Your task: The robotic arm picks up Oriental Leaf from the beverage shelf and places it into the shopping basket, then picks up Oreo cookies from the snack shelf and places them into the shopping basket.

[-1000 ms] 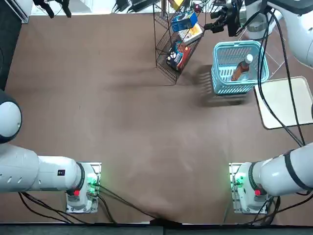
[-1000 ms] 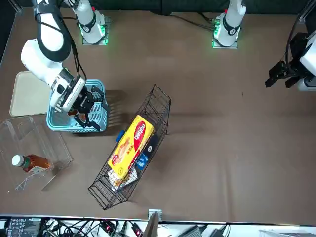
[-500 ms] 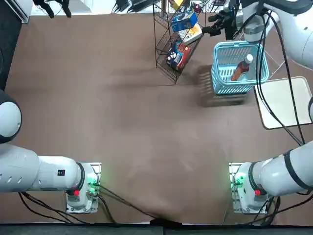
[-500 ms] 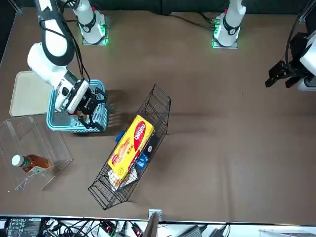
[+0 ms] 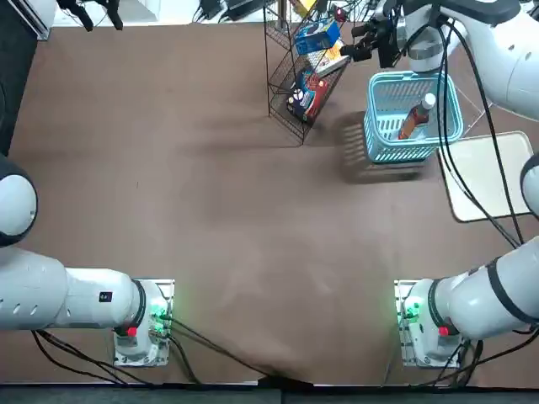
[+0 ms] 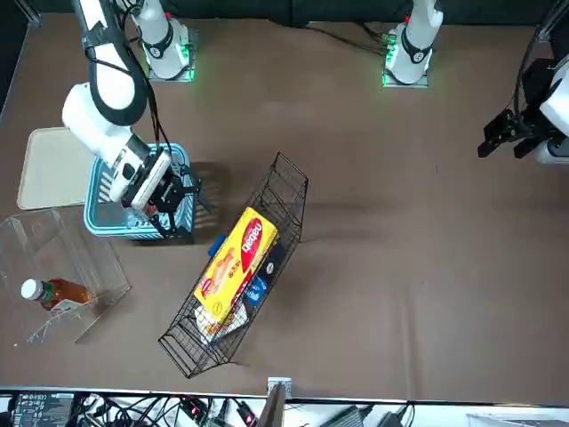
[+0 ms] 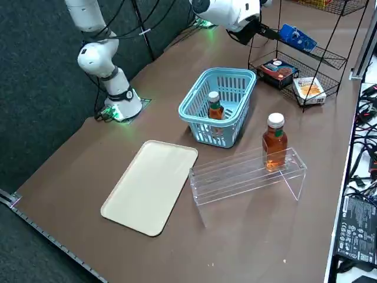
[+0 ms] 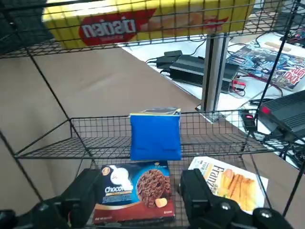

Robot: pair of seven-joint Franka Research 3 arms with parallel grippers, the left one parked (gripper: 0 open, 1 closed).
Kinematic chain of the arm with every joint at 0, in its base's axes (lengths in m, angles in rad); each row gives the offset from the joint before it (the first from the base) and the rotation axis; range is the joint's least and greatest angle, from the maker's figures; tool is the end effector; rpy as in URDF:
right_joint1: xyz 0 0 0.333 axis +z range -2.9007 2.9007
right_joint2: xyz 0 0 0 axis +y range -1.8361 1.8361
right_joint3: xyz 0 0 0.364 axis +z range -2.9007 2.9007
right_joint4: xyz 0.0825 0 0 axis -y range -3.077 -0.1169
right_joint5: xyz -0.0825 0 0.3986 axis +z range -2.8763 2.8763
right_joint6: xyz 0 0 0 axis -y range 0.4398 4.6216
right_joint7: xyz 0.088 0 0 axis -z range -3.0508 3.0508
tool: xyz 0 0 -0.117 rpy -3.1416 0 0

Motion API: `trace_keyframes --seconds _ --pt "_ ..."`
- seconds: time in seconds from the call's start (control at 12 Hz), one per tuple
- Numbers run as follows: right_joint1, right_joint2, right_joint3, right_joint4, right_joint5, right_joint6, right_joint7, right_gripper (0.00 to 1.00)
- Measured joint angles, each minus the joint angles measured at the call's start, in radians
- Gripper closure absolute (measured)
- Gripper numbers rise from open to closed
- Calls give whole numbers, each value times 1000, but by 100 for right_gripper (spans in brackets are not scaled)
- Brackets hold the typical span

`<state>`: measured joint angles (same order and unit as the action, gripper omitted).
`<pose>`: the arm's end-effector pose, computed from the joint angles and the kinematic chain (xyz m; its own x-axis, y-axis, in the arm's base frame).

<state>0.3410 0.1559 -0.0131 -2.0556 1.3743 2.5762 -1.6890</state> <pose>0.5955 0.1908 0.4223 0.3977 0.4450 0.8024 0.8194 -0.5657 -0.0924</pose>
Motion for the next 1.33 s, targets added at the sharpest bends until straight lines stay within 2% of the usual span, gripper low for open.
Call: trace_keyframes --seconds 1.33 --pt "29 117 0 146 54 11 -4 0"
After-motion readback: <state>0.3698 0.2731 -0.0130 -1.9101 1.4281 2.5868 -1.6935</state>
